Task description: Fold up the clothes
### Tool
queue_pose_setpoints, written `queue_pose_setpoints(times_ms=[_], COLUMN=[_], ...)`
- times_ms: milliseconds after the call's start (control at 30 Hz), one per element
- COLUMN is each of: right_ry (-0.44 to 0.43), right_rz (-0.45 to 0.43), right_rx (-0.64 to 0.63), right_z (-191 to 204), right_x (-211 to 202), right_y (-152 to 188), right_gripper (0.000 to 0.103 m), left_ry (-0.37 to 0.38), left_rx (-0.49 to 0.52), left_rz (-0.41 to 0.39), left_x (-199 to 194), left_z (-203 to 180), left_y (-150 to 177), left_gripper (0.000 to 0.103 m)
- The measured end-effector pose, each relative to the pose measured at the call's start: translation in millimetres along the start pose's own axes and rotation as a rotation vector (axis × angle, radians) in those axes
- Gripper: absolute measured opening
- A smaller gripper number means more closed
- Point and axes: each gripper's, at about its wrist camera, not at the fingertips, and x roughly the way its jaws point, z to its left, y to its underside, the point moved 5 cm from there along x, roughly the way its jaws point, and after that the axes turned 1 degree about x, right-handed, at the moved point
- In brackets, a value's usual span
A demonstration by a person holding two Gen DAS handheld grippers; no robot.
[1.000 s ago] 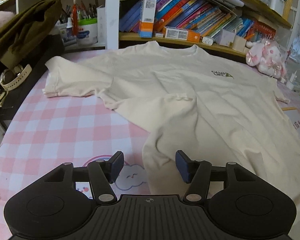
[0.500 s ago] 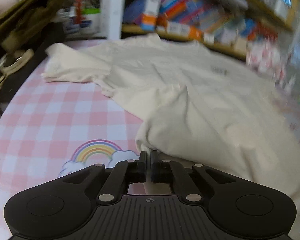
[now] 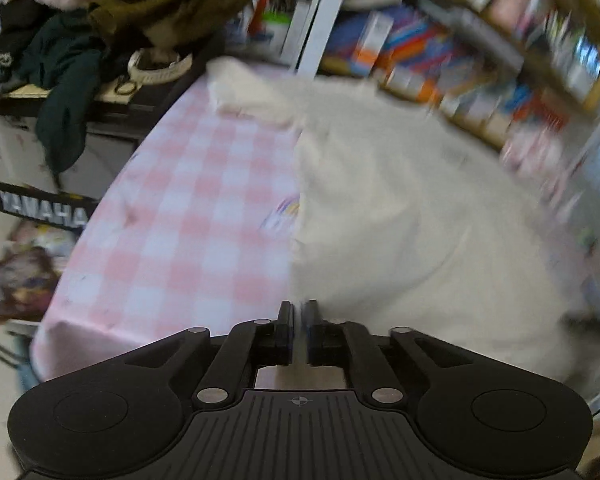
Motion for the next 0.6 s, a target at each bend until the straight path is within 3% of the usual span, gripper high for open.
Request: queue_pose_setpoints(times_ms=[33, 100, 167, 200, 533, 600], right_ry=[0.001, -0.007, -0.015, -0.016, -0.128, -0.125], right_rz=[0.002, -0.005, -0.013, -0.010, 0.113, 0.122], right_rx=[0.007, 0.062, 0.122, 0.140, 0.303, 0.339], right_z=[-1.1, -7.9, -15.2, -17.9, -13.2, -12.6], right_x=[-0.1, -6.6, -17.9, -23.8, -40.5, -34.9], right_y=[-0.4, 0.3, 4.2, 7.9, 53.5, 57.2], right_gripper=[0.001, 0.007, 0.025, 0.035, 0.035, 0.035], left_ry=[-0.005, -0.015, -0.025, -0.030, 0.006, 0.011], left_rx=[0.007, 0.022, 0.037, 0.045, 0.075, 0.067], left_rz=[0.007, 0.021, 0.035, 0.042, 0.053, 0.054], left_x=[4.0, 12.0, 20.0, 23.9, 32.9, 32.8], left_z=[0.8, 2.5, 4.2, 5.1, -4.8, -3.3], left_y=[1.9, 5.8, 9.6, 11.5, 20.4, 20.6], left_gripper=[0.020, 0.048, 0.055, 0.055, 0.049, 0.036])
